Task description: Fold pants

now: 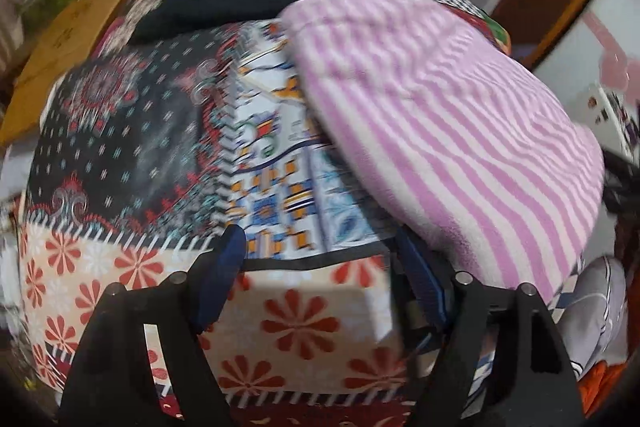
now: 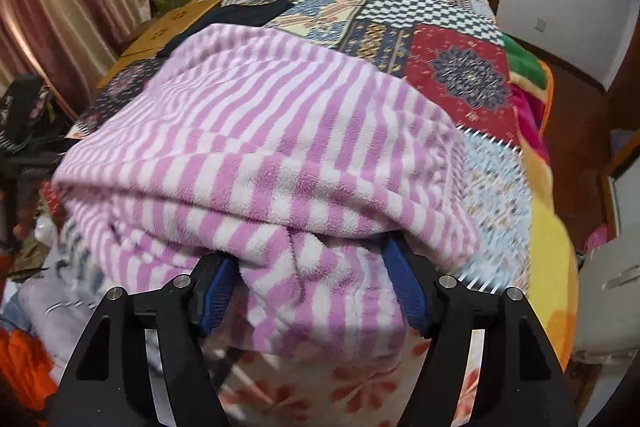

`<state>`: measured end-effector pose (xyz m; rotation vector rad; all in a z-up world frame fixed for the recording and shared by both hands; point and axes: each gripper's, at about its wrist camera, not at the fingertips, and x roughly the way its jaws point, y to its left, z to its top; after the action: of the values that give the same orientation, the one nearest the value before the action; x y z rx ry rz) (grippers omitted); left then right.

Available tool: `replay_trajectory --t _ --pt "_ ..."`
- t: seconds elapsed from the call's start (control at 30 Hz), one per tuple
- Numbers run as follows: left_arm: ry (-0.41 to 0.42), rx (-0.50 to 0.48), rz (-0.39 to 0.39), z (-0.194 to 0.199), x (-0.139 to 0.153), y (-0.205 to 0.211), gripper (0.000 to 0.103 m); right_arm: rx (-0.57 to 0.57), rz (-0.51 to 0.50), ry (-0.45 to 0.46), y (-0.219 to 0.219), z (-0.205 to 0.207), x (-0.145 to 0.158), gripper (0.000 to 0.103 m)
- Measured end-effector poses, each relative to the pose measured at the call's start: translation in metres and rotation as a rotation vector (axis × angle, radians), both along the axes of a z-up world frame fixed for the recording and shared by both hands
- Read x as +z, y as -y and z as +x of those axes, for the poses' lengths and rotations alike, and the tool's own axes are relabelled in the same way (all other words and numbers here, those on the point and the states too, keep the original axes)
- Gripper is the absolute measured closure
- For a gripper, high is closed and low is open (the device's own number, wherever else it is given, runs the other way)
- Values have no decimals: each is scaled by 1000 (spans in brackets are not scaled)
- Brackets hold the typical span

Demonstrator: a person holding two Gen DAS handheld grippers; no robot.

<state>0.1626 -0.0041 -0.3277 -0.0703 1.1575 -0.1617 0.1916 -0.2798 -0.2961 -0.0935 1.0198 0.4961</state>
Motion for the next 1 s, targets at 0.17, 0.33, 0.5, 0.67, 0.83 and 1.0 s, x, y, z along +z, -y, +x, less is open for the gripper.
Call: replay_trajectory --t 0.17,0.33,0.5,0.67,0.83,1.0 --pt "4 -69 -17 14 6 32 26 -29 -17 11 12 35 -7 37" --pt "2 -128 -63 36 6 67 26 -69 -43 8 25 84 -19 37" --pt "20 -172 -71 54 7 100 26 -166 10 -23 39 124 -26 37" --pt "12 -171 -97 55 13 85 26 -177 -31 -10 36 115 -15 37" --pt "61 -58 -89 49 26 34 26 -155 -71 31 37 85 11 37" --pt "102 44 -68 67 35 -14 26 -125 -53 94 27 56 49 37"
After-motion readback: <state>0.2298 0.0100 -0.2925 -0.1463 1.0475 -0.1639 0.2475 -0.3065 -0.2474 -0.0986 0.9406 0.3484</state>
